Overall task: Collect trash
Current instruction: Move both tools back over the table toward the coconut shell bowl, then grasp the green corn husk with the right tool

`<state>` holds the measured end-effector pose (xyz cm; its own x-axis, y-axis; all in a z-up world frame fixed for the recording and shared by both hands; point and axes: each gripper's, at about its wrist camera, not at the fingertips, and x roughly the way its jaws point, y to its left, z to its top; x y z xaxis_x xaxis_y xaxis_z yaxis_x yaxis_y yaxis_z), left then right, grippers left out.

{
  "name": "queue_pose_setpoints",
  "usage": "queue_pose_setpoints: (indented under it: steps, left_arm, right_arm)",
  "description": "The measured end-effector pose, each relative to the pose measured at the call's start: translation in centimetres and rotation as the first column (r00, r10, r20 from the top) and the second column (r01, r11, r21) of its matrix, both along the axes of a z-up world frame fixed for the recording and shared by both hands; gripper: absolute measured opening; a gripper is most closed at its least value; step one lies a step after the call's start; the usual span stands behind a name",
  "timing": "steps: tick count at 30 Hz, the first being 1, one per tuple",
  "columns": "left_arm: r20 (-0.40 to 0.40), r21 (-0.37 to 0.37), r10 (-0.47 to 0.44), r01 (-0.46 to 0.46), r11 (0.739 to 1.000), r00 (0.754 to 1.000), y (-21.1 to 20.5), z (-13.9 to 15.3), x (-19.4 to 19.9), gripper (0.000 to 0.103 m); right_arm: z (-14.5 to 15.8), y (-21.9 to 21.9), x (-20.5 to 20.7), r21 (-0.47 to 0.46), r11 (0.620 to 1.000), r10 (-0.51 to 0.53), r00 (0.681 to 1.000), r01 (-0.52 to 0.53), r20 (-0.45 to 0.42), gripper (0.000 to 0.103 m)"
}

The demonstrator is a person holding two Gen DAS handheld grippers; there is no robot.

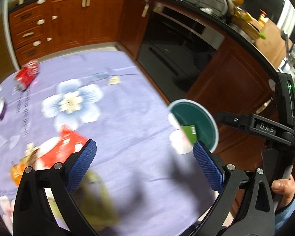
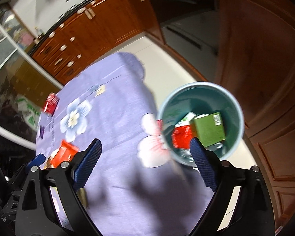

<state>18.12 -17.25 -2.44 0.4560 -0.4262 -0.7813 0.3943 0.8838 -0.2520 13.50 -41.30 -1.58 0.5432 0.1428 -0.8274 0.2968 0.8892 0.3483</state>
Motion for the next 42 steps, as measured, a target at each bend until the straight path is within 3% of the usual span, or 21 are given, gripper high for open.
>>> queue_pose_setpoints:
  steps: [10, 16, 24, 29, 36, 42]
  left_arm:
    - [0.002, 0.021, 0.192, -0.192, 0.981, 0.981, 12.1, -1.7, -1.0, 0.099]
    - [-0.022, 0.053, 0.260, -0.258, 0.965, 0.965, 16.9, -3.7, -1.5, 0.099]
    - [-0.018, 0.096, 0.254, -0.251, 0.963, 0.967, 19.1, -4.9, -1.6, 0.099]
    - [-0.031, 0.084, 0.265, -0.262, 0.961, 0.964, 20.1, -5.4, -1.3, 0.099]
    - [-0.078, 0.083, 0.273, -0.267, 0.960, 0.959, 21.2, -7.0, -2.4, 0.099]
    - [-0.097, 0.063, 0.328, -0.324, 0.944, 0.939, 23.1, -7.8, -3.7, 0.099]
  right_arm:
    - [-0.8, 9.1, 2.7, -0.011, 0.984, 0.176, 0.984, -0.176, -0.040, 0.087]
    - [-2.7, 14.3, 4.1, -0.012, 0.959, 0.280, 0.955, -0.283, -0.102, 0.087]
    - [-4.2, 19.2, 6.2, 0.014, 0.928, 0.371, 0.917, -0.373, -0.145, 0.087]
    - [-5.0, 21.0, 7.3, 0.027, 0.916, 0.399, 0.900, -0.400, -0.176, 0.087]
    - [-7.6, 22.4, 4.9, 0.094, 0.878, 0.478, 0.843, -0.470, -0.247, 0.087]
    - [-10.1, 24.3, 3.0, 0.151, 0.844, 0.535, 0.797, -0.514, -0.281, 0.087]
